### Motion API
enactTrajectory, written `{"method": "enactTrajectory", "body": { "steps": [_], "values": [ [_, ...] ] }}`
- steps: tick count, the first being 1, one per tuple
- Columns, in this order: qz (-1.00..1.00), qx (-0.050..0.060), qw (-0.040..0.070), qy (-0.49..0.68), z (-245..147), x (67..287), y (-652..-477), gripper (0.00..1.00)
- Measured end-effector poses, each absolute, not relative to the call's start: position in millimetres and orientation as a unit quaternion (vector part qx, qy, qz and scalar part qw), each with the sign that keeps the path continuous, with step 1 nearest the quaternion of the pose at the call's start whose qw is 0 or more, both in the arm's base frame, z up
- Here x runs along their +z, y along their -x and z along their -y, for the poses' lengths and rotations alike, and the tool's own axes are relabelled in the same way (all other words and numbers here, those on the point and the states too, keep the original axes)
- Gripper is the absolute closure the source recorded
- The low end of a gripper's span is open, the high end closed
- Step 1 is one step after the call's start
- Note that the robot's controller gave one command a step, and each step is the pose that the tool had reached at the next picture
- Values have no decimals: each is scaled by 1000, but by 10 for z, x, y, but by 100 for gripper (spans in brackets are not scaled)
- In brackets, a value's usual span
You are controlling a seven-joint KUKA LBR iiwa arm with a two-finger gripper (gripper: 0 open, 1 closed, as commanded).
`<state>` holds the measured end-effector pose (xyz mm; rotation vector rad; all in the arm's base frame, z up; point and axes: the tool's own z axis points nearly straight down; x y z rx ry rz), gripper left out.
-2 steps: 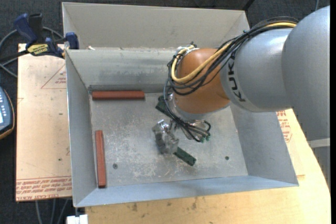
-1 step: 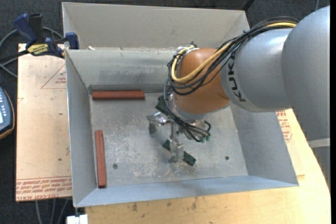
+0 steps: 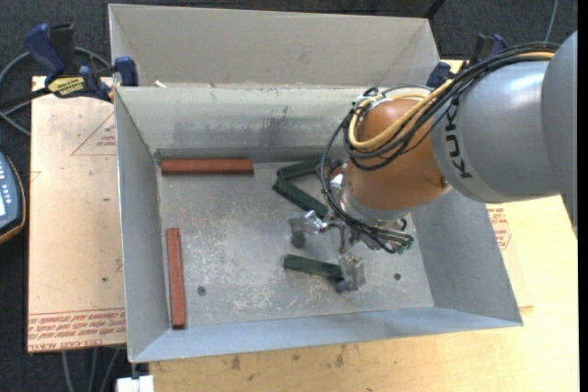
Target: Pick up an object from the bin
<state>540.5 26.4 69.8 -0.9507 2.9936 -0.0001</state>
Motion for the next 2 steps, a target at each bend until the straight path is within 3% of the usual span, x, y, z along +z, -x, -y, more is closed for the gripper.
{"method": "enactTrajectory", "body": {
  "steps": [1, 2],
  "values": [
    [-953, 0, 1, 303, -283, 709, -5410, 100],
    [-947, 1, 7, 320, -1181, 2149, -5662, 100]
  ]
}}
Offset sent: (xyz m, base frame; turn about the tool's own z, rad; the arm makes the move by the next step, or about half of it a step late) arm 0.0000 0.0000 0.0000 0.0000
